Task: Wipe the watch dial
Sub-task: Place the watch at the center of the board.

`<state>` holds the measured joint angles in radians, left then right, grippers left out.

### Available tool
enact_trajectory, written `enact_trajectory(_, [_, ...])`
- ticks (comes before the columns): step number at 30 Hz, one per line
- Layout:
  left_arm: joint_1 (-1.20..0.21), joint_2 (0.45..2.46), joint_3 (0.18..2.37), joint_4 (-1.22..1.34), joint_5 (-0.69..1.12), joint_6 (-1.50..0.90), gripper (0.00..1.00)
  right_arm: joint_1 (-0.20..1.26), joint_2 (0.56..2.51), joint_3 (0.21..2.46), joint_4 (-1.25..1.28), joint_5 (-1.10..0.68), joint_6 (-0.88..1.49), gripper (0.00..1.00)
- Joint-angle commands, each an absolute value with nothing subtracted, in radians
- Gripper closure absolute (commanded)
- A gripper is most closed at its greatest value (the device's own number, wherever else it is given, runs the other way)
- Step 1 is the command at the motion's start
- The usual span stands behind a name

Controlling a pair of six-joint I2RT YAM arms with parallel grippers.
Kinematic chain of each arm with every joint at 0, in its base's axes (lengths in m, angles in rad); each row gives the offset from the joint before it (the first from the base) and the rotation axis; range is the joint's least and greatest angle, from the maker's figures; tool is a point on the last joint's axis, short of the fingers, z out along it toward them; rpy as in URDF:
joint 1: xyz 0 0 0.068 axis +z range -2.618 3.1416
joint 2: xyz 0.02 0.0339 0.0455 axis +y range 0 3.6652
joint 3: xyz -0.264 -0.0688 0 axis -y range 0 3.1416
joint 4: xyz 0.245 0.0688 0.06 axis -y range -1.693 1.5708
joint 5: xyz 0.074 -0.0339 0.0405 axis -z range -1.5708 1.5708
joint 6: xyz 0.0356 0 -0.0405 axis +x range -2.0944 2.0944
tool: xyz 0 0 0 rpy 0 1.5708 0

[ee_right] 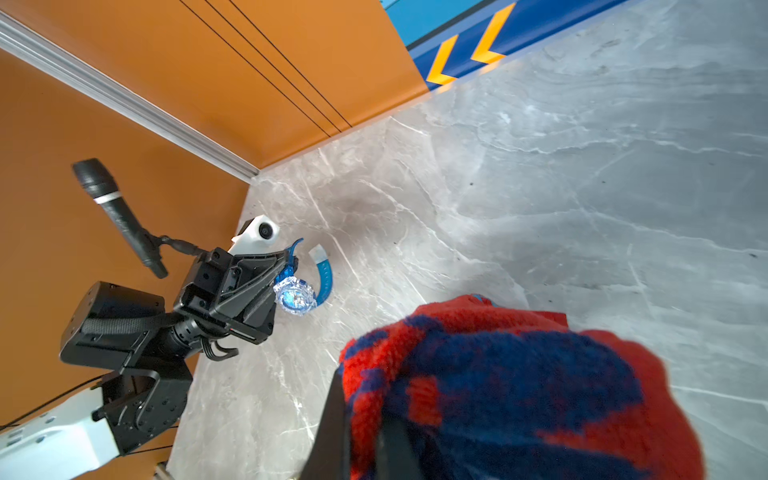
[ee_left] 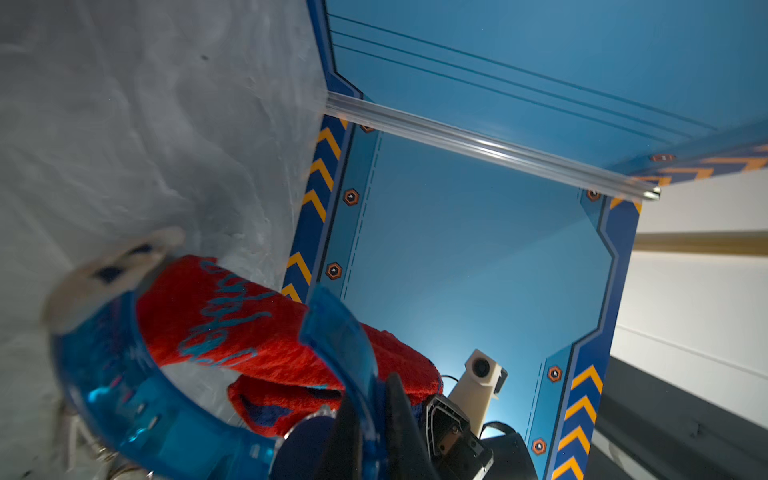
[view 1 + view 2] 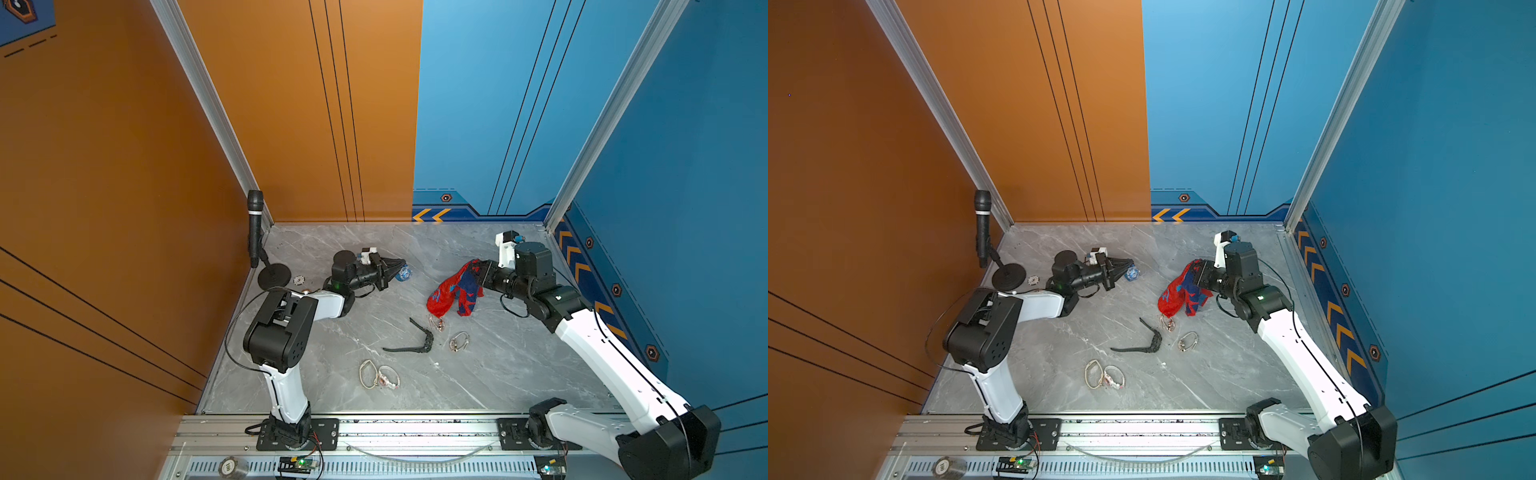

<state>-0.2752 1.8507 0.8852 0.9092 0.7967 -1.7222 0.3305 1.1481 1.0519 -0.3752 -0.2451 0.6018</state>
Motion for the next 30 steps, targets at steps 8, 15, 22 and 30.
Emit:
enact_trajectory(8, [-0.218, 1.792, 1.232, -0.378, 0.542, -0.89, 1.0, 0.327, 1.139, 1.089, -0.41, -0.21, 0.584, 1.0])
enact_trajectory(15, [-0.242, 1.928, 1.501, -0.749, 0.38, -0.652, 1.0, 0.332, 1.153, 1.097, -0.412, -0.226, 0.591, 1.0])
enact_trajectory(22, [-0.244, 2.021, 1.58, -0.825, 0.385, -0.603, 1.0, 0.341, 1.144, 1.097, -0.416, -0.219, 0.591, 1.0])
enact_trajectory(30, [-0.242, 2.052, 1.661, -0.894, 0.342, -0.57, 0.74, 0.35, 1.147, 1.095, -0.413, -0.218, 0.593, 1.0])
